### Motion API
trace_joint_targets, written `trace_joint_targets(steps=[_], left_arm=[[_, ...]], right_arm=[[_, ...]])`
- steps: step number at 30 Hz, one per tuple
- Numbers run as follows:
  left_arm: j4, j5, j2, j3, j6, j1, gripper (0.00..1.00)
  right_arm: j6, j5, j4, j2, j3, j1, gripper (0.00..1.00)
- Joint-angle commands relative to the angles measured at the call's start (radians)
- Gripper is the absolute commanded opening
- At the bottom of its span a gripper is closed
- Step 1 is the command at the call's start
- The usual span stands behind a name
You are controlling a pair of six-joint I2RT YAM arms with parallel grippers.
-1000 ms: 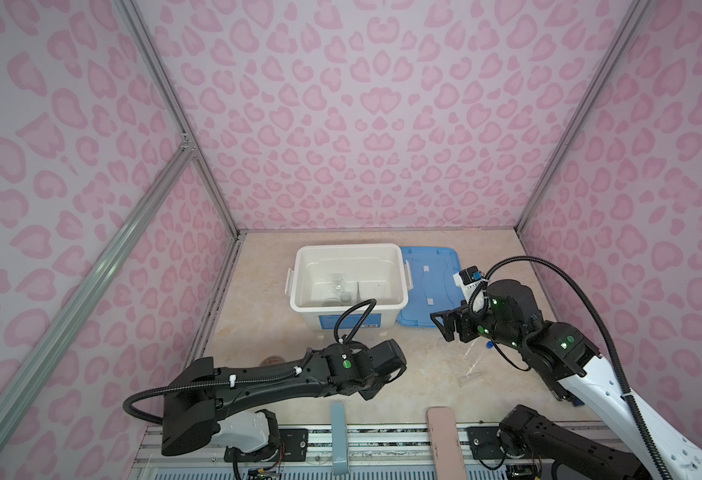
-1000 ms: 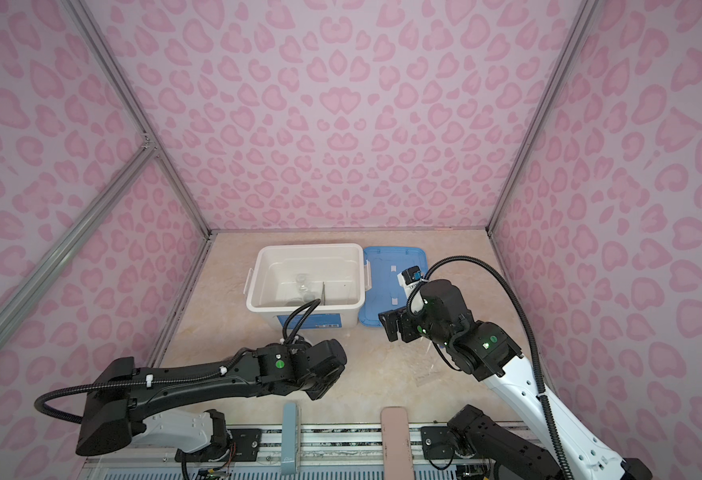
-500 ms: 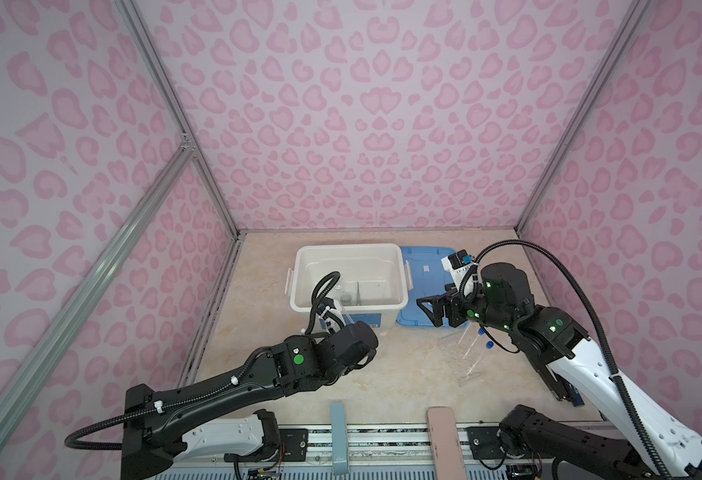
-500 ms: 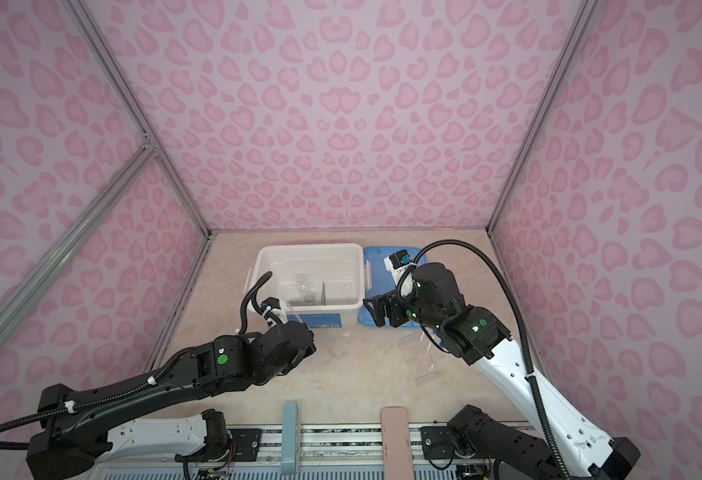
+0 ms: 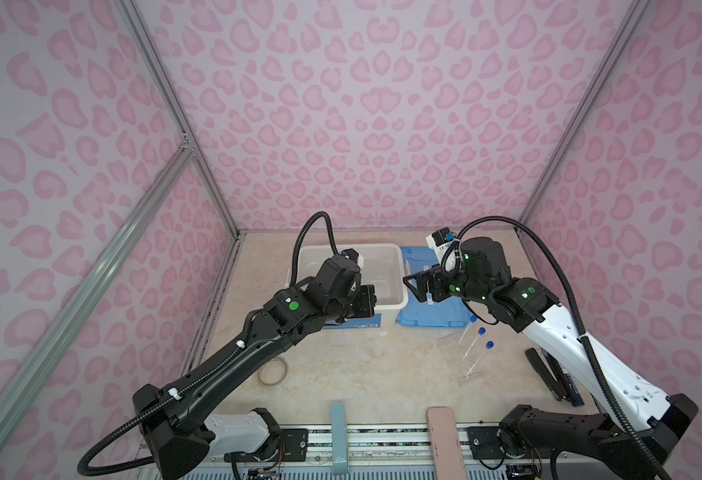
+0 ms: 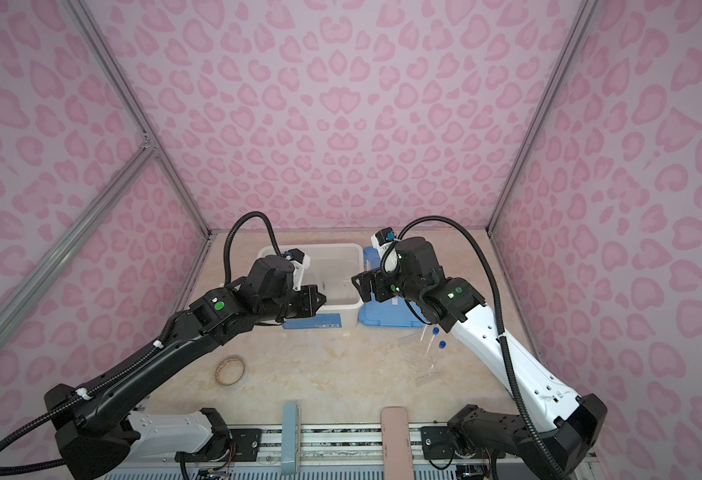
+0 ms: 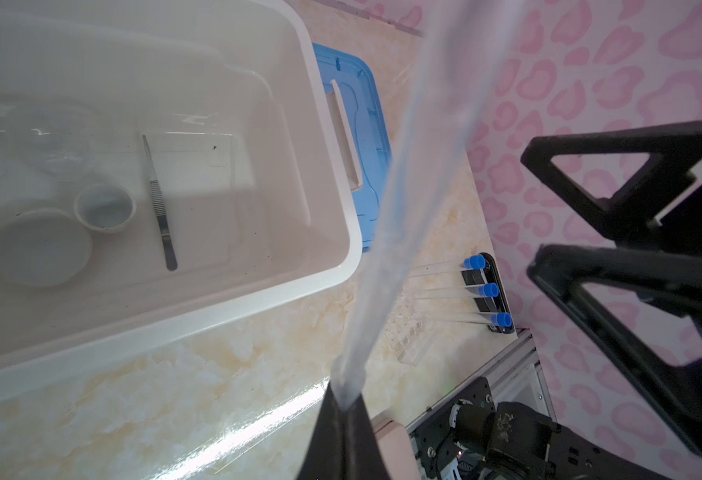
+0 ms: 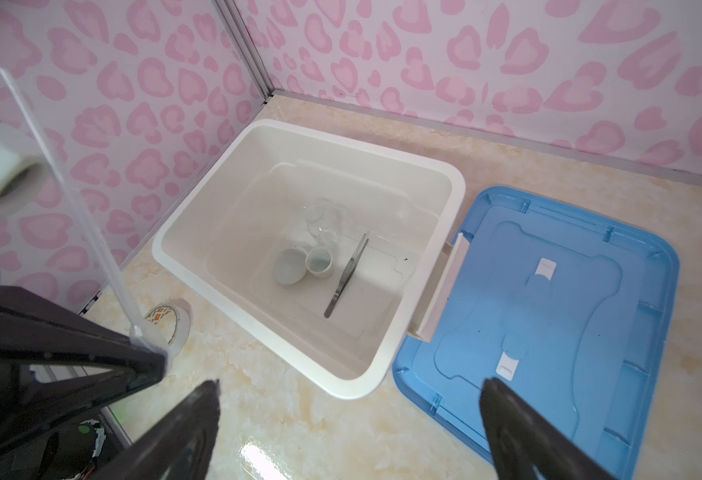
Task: Organize the chemistry lab equipment
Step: 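Carry the pipette over the box with the left gripper while the right arm reaches, then lower the pipette into the box and open the left gripper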
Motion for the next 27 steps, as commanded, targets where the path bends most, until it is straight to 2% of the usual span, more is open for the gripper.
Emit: trace_joint_targets(steps=[1,4,7,13,22,27], left_arm=[[0.010,0.180,0.066,0.055,0.114,0.062,0.01],[0.011,0.239,0.159,0.117,0.182,0.093,0.01],[-0.031,0.241,0.274,0.190,0.230,0.121,0.01],[-0.005,0.372,0.457,0.233,0.219,0.190,0.02],[-0.026,0.457,0.618,0.309,0.256,0.230,0.02],[-0.010,0.465,0.660,0.318,0.255,0.232,0.02]], right_arm=[[-0.004,-0.019,0.055,0.029,0.006,-0.009,0.98],[-0.002,-0.028,0.068,0.061,0.008,-0.029,0.98],[-0.005,-0.043,0.075,0.090,0.009,-0.044,0.97],[-0.036,-0.047,0.078,0.131,0.018,-0.064,0.97],[-0.070,-0.061,0.077,0.184,0.040,-0.073,0.97],[-0.097,-0.064,0.104,0.215,0.038,-0.073,0.97]])
